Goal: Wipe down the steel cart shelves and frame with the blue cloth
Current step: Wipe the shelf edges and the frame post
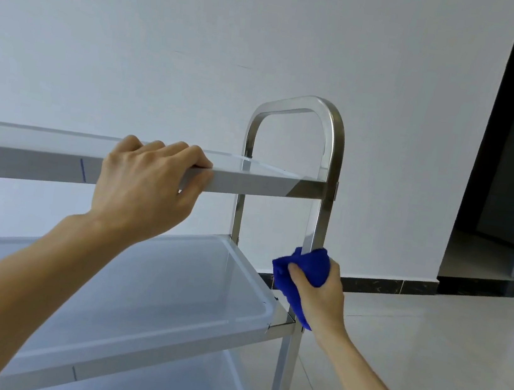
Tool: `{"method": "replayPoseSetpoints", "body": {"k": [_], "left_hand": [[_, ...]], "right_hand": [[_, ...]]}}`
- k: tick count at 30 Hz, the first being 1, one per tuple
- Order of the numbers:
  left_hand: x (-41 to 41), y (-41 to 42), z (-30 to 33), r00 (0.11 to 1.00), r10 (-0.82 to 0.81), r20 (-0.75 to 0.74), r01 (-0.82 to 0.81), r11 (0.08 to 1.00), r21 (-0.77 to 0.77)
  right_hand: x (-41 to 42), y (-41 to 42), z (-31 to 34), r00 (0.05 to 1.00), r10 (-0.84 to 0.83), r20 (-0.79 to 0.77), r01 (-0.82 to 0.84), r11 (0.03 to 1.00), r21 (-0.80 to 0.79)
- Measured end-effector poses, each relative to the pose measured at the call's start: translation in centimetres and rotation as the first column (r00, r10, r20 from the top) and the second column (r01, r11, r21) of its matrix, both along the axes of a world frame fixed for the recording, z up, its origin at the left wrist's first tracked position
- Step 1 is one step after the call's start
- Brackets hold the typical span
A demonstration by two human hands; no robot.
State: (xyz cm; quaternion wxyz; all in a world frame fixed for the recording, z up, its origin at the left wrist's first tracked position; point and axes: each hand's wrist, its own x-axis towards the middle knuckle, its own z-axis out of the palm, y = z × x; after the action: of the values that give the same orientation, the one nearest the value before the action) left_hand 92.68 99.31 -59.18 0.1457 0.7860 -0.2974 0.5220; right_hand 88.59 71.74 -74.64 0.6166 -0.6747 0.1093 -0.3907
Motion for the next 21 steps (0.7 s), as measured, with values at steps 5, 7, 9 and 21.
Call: {"method": "replayPoseSetpoints", "body": {"k": [5, 7, 9, 21], "left_hand": [[0.2, 0.1, 0.0, 0.999, -0.003, 0.034, 0.003, 1.0, 0.001], [0.4, -0.1, 0.1, 0.999, -0.002, 0.045, 0.002, 1.0, 0.001], [0.6, 0.0, 0.1, 0.999, -0.005, 0.05, 0.005, 1.0, -0.002], [1.3, -0.2, -0.7, 0.988, -0.014, 0.154, 0.017, 1.0, -0.02]], "right_hand": [[1.1, -0.1, 7.7, 0.99, -0.118, 0.076, 0.124, 0.988, -0.087], [1.6, -0.4, 10.4, 0.984, -0.158, 0.087, 0.167, 0.98, -0.11], [1.9, -0.5, 10.5, 0.983, -0.166, 0.074, 0.174, 0.976, -0.134], [0.7, -0.7, -4.6, 0.992, -0.044, -0.12, 0.042, 0.999, -0.022]]}}
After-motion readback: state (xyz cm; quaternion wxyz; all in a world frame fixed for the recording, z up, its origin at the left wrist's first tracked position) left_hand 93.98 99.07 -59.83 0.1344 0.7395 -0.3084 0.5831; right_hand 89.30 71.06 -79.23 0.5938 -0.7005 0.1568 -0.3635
